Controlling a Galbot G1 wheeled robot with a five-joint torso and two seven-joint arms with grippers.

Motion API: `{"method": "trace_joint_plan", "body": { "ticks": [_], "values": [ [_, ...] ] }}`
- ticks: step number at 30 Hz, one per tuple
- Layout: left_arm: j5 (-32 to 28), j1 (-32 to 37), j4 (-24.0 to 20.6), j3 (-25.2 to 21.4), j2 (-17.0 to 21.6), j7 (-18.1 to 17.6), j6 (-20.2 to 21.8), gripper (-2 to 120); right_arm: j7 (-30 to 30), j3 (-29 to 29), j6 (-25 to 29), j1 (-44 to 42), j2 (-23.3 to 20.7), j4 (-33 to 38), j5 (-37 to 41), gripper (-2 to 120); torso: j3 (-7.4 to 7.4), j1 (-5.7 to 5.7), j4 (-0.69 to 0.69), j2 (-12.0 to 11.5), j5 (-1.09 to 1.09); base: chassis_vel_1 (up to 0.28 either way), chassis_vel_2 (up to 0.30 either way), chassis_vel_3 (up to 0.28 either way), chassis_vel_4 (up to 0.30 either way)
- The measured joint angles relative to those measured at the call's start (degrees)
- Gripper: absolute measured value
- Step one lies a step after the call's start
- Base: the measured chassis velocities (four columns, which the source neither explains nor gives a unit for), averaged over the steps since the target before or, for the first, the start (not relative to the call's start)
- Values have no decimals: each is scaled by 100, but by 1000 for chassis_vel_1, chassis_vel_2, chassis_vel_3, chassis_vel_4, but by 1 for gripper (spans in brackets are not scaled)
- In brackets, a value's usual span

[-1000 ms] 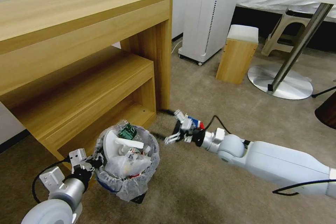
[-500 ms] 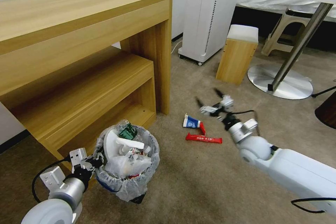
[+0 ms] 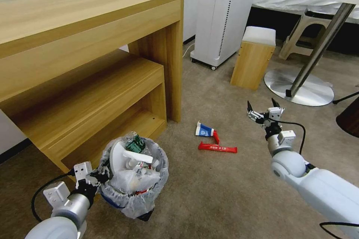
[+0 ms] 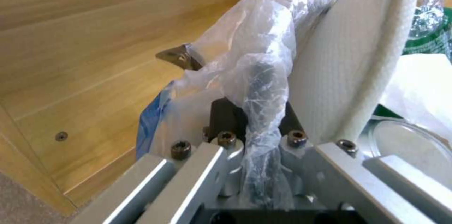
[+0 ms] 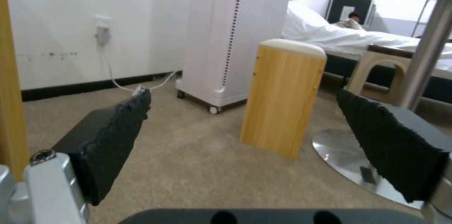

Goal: Pick up the trash bin and place the garbage on the floor into it.

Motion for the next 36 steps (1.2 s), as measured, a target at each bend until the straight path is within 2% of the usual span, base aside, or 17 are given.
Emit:
{"method": "trace_joint_plan", "body": {
  "ticks": [10,26,32,36],
  "values": [
    [76,129,-79,5,-38,16,-12,3,30,495,-151,-409,57,39,-376,100,0,0,-4,0,0,0,0,0,0],
    [130,179,-92,10,-115,22,-39,3,-375,806,857,-600,295,-204,-946,100,0,0,-4,0,-1,-10,-11,-12,-9],
    [126,197,-82,-18,-112,20,-40,3,-720,853,1338,-624,391,-264,-1181,100,0,0,-2,0,0,0,0,0,0],
    [131,225,-90,-31,-136,17,-40,3,-701,860,1354,-629,393,-174,-1184,100,0,0,-2,0,-1,0,0,0,0]
  ]
}}
